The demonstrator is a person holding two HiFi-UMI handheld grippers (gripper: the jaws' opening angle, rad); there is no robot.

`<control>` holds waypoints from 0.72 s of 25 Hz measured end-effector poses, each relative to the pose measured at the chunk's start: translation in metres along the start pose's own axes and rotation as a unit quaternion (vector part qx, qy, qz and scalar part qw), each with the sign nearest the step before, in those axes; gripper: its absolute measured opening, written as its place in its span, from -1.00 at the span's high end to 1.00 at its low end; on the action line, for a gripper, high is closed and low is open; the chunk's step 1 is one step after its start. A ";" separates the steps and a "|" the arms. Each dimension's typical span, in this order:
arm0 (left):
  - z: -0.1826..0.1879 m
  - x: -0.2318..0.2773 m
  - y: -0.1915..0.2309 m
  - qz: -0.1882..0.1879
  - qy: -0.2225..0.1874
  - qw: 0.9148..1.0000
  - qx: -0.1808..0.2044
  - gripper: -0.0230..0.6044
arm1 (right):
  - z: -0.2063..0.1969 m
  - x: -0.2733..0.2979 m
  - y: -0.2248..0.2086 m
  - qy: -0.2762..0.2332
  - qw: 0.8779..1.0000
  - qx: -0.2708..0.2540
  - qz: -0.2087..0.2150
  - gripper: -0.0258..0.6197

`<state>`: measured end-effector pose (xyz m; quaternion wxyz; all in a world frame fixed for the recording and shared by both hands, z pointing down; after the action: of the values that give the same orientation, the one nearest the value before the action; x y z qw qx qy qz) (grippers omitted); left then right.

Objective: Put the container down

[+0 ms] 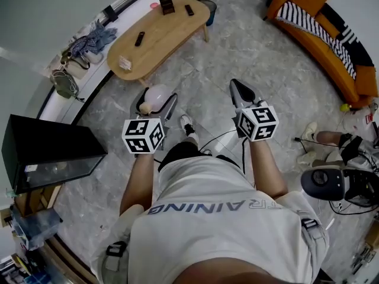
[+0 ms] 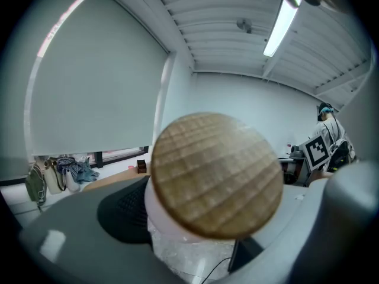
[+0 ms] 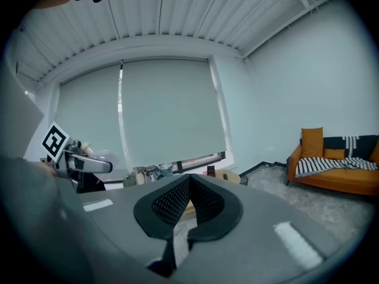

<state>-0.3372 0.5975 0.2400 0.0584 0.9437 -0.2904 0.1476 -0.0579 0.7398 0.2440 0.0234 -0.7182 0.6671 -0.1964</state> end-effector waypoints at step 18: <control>0.046 0.179 0.111 -0.016 0.023 1.000 -0.012 -0.35 | 0.065 0.186 -0.069 0.035 0.999 -0.004 -0.034 0.87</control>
<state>-0.2476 0.4024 0.2551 0.0789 0.9439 -0.2753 0.1646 0.0337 0.5525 0.2509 -0.0095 -0.7330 0.6438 -0.2195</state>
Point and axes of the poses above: the fingertips, and each gripper's own axes: x forward along the fingers, y to its left, z out of its top, the point moved 10 cm from there along -x, backward along the fingers, and after that the axes turned 9 degrees about x, right-handed, at the moved point
